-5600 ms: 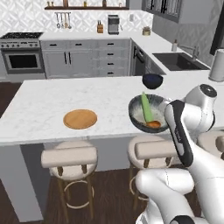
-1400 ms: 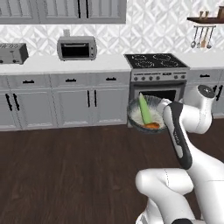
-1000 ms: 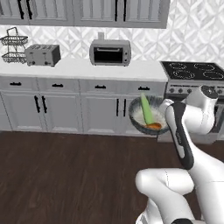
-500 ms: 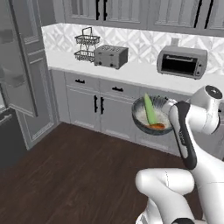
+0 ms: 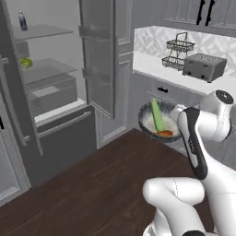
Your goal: Pick the chicken drumstick and corn from their plates and place them in the bowl. Then put the bowl in the fridge.
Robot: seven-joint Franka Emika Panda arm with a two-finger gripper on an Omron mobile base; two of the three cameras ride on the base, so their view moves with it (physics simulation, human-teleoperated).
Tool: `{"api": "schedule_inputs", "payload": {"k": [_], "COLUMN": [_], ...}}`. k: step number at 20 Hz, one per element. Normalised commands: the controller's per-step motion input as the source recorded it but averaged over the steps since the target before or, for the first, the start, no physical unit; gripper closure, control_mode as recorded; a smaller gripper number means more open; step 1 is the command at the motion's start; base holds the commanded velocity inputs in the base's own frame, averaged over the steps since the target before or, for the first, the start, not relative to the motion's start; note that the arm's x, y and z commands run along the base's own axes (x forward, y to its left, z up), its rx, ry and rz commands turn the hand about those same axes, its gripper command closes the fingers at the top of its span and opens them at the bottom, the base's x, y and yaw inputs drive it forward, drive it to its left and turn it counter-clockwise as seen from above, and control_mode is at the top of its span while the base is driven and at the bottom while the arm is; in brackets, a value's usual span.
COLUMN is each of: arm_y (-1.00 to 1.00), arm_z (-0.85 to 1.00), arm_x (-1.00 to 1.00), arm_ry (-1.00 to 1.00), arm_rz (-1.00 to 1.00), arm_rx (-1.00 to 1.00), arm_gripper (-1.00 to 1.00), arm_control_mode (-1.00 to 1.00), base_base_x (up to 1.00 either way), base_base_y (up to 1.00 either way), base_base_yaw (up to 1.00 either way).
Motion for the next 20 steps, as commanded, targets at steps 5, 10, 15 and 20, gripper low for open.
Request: {"api": "schedule_inputs", "payload": {"k": [5, 10, 15, 20], "arm_y": [0.0, 0.0, 0.0, 0.0], "arm_z": [0.0, 0.0, 0.0, 0.0], "arm_x": [0.0, 0.0, 0.0, 0.0], "arm_ry": [0.0, 0.0, 0.0, 0.0], "arm_rz": [0.0, 0.0, 0.0, 0.0], "arm_rx": [0.0, 0.0, 0.0, 0.0], "arm_gripper": [1.0, 1.0, 1.0, 1.0], "arm_control_mode": [1.0, 1.0, 1.0, 1.0], "base_base_x": [0.5, 0.83, 0.98, 0.87], "base_base_y": [0.53, 0.27, -0.75, 0.17], "base_base_yaw": [0.63, 0.41, 0.14, 0.02]}}
